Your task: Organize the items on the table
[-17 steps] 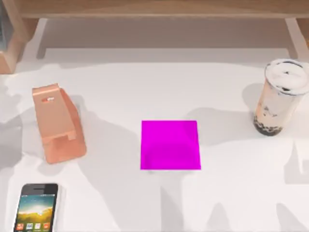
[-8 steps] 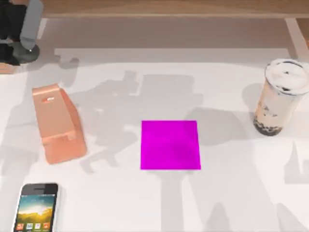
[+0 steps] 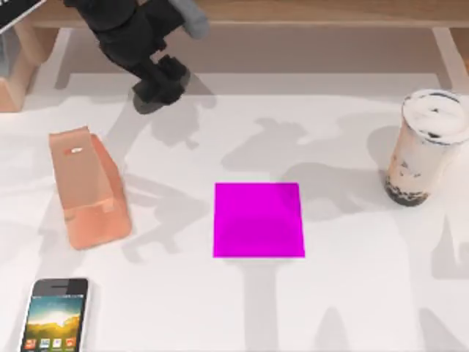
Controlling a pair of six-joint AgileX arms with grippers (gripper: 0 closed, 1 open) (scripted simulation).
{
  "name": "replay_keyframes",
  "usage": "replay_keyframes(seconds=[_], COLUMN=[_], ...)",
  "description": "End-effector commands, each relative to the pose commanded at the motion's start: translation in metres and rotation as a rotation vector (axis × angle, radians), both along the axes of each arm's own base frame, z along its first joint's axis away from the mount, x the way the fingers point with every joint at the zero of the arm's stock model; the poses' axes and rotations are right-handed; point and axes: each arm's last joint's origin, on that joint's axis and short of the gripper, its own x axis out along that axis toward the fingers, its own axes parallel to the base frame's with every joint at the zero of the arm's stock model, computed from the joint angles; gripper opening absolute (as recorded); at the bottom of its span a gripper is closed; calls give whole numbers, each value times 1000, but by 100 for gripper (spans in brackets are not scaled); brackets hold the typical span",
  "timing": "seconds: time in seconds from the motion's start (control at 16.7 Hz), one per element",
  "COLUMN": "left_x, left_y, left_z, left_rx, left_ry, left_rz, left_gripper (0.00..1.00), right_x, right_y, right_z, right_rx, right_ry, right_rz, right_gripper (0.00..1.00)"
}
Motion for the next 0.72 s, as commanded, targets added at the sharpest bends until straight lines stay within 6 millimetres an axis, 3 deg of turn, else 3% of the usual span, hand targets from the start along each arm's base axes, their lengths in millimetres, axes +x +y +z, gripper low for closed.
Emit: replay_keyframes(seconds=[0.36,0.72], left_x=[-35,-70], left_y=[-93,-144], left_z=[-44,-82], left_rx=[10,111], left_ry=[246,311], left_rz=[535,890], left_gripper=[0,0], right_x=[0,0], right_y=[0,0], right_z=[0,0], right_rx=[0,0], right_ry=[0,0], right_rz=[0,0], right_gripper=[100,100])
